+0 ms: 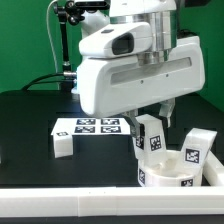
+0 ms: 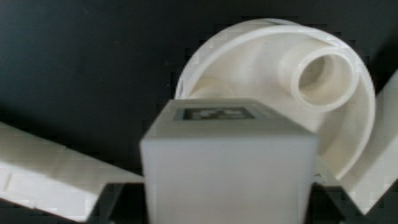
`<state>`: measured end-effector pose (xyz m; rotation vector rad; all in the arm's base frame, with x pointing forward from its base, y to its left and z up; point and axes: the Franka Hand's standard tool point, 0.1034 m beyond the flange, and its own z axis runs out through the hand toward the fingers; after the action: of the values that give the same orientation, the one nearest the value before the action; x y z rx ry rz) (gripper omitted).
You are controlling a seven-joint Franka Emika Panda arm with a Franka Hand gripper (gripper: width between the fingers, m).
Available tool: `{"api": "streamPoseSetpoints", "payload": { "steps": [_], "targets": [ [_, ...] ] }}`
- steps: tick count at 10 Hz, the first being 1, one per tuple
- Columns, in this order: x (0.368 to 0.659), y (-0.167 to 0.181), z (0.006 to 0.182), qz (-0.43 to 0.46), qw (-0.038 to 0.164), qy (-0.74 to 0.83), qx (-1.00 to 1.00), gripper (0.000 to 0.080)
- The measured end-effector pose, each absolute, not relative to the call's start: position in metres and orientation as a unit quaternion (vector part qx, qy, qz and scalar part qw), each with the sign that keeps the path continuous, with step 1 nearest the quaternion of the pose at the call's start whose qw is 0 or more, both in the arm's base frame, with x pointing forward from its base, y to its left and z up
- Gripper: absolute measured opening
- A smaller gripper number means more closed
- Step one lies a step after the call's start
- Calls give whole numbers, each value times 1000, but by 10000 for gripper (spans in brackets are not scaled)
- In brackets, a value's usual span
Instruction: Assemble stool
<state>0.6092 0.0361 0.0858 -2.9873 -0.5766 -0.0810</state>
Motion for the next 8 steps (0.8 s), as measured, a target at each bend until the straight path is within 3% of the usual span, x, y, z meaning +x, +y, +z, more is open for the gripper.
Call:
{"api": "streamPoseSetpoints", "payload": {
  "steps": [8],
  "targets": [
    [615,45,85,-27,60,258,-964,338]
  ]
}}
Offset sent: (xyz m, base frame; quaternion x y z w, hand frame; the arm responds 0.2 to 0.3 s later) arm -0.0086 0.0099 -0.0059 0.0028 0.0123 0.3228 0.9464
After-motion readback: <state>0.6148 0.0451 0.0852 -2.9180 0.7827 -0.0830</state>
